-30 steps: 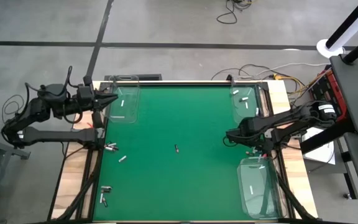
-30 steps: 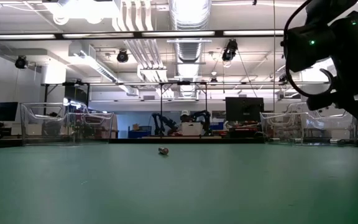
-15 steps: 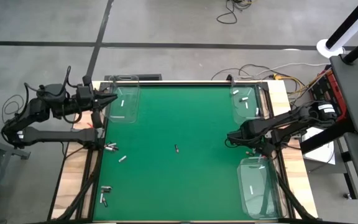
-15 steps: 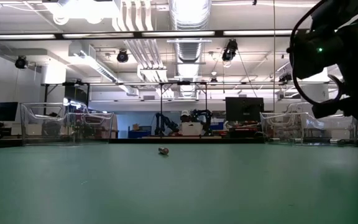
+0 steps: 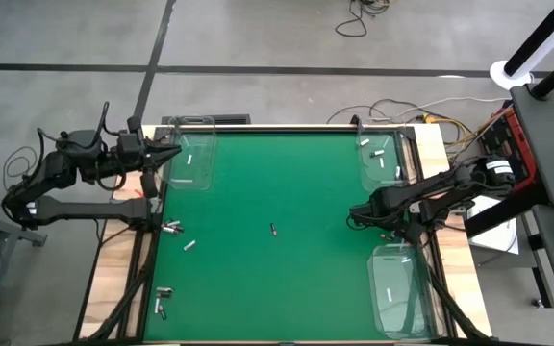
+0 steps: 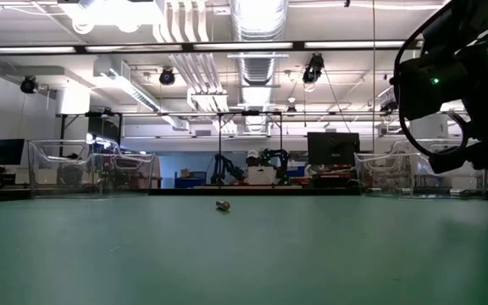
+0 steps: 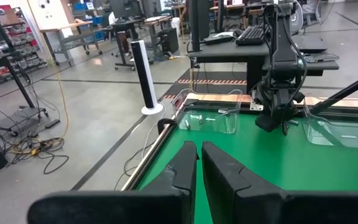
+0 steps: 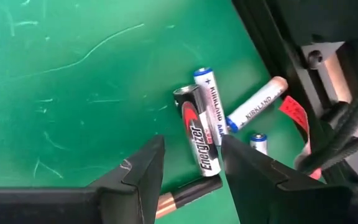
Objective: Sort batteries
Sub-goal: Put the silver battery into the top right transparent bin
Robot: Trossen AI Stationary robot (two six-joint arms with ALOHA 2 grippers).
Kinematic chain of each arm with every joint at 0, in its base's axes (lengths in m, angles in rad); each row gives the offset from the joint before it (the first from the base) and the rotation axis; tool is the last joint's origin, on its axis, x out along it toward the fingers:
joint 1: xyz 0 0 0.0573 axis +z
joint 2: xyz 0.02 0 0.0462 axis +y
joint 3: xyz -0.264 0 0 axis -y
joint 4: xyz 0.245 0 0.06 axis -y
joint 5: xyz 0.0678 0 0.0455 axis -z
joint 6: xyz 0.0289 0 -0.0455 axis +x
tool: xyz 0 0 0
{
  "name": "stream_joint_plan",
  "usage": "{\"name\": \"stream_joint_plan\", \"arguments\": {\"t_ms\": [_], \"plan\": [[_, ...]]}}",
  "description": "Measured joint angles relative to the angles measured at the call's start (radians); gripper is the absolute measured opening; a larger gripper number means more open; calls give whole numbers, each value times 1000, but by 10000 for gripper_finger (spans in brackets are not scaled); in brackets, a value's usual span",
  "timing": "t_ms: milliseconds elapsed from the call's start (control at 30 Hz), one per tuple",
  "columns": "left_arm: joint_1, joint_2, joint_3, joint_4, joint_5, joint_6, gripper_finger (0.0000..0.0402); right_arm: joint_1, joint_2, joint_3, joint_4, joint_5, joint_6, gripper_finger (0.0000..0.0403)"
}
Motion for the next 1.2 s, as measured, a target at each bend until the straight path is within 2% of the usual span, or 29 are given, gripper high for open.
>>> {"name": "stream_joint_plan", "arguments": {"t_ms": [433,667,1200], "plan": [[0,-2,0,0,0,23,9,0,11,35,56,14,-66,137],[0,-3,0,0,0,23,9,0,11,35,55,25,-42,139],[0,-5,0,0,0,48,9,-3,10,34,68,78,25,81]]}}
